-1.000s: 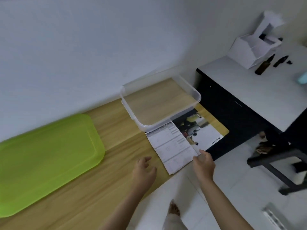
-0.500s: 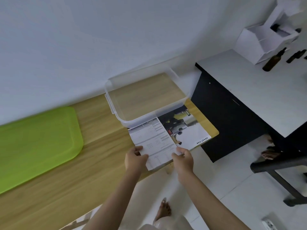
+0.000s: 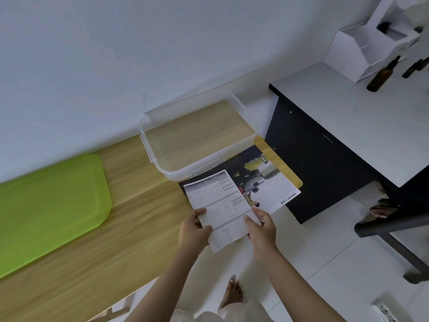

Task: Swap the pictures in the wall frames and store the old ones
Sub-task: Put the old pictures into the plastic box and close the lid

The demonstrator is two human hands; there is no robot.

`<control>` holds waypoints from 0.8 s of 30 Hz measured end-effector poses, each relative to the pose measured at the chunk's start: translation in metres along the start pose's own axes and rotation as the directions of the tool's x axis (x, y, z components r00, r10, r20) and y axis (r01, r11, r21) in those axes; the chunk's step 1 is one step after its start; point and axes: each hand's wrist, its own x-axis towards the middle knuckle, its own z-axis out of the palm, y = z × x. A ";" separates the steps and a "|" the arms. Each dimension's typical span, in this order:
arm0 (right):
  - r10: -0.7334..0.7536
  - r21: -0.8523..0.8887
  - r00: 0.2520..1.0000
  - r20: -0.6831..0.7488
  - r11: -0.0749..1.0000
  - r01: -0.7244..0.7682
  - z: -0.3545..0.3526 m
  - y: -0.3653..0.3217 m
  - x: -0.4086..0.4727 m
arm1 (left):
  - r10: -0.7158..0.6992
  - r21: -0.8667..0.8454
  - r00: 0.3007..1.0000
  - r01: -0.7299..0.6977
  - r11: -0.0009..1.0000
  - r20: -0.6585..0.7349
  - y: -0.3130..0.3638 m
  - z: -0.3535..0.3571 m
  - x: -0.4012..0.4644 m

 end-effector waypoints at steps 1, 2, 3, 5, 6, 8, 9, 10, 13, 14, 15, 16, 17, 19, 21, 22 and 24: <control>0.007 0.009 1.000 0.003 1.000 -0.007 0.000 0.000 0.001 | 0.032 0.065 0.999 -0.029 0.997 -0.039 -0.001 0.001 0.002; 0.012 0.013 1.000 0.004 1.000 -0.012 0.001 0.001 0.002 | 0.066 0.123 0.995 -0.056 0.991 -0.078 -0.001 0.002 0.003; 0.014 0.012 1.000 0.001 1.000 -0.014 0.001 0.002 0.002 | 0.096 0.168 0.989 -0.076 0.983 -0.115 0.000 0.002 0.004; -0.001 -0.006 1.000 -0.012 1.000 0.001 0.003 0.002 0.002 | 0.130 0.213 0.978 -0.093 0.973 -0.166 0.002 0.003 0.004; -0.020 -0.028 1.000 -0.020 0.999 0.020 0.004 0.001 0.002 | 0.135 0.221 0.974 -0.094 0.971 -0.182 0.003 0.004 0.005; -0.062 -0.091 0.998 -0.031 0.994 0.059 0.007 0.000 0.003 | 0.135 0.220 0.971 -0.090 0.971 -0.199 0.004 0.005 0.006; -0.074 -0.110 0.997 -0.037 0.992 0.070 0.009 -0.001 0.004 | 0.130 0.209 0.971 -0.087 0.974 -0.200 0.005 0.006 0.007; -0.081 -0.116 0.996 -0.043 0.990 0.075 0.010 -0.002 0.005 | 0.118 0.192 0.973 -0.079 0.978 -0.197 0.005 0.006 0.009; -0.075 -0.104 0.995 -0.072 0.992 0.068 0.012 -0.007 0.008 | 0.050 0.069 0.981 -0.037 0.997 -0.190 0.009 0.006 0.016; -0.067 -0.094 0.994 -0.082 0.994 0.059 0.012 -0.008 0.009 | 0.028 0.000 0.982 -0.029 1.000 -0.187 0.011 0.006 0.018; -0.059 -0.085 0.994 -0.088 0.995 0.051 0.011 -0.009 0.010 | 0.007 -0.067 0.984 -0.020 0.998 -0.180 0.013 0.005 0.020; -0.052 -0.075 0.995 -0.090 0.996 0.045 0.009 -0.009 0.011 | -0.008 -0.112 0.985 -0.012 0.994 -0.170 0.014 0.004 0.021; -0.046 -0.062 0.995 -0.090 0.997 0.040 0.007 -0.009 0.013 | -0.014 -0.133 0.987 -0.007 0.991 -0.158 0.015 0.004 0.022; -0.036 -0.031 0.996 -0.080 0.999 0.033 0.003 -0.008 0.013 | -0.008 -0.134 0.992 -0.010 0.991 -0.128 0.015 0.006 0.022; -0.044 -0.008 0.997 -0.064 0.999 0.043 -0.001 -0.007 0.012 | -0.002 -0.134 0.995 -0.011 0.991 -0.097 0.015 0.009 0.021; -0.055 -0.005 0.997 -0.053 0.998 0.055 -0.003 -0.007 0.011 | -0.004 -0.142 0.997 -0.007 0.990 -0.076 0.014 0.011 0.020; -0.078 0.003 0.996 -0.033 0.997 0.078 -0.005 -0.008 0.010 | -0.005 -0.168 0.999 -0.001 0.986 -0.032 0.012 0.014 0.018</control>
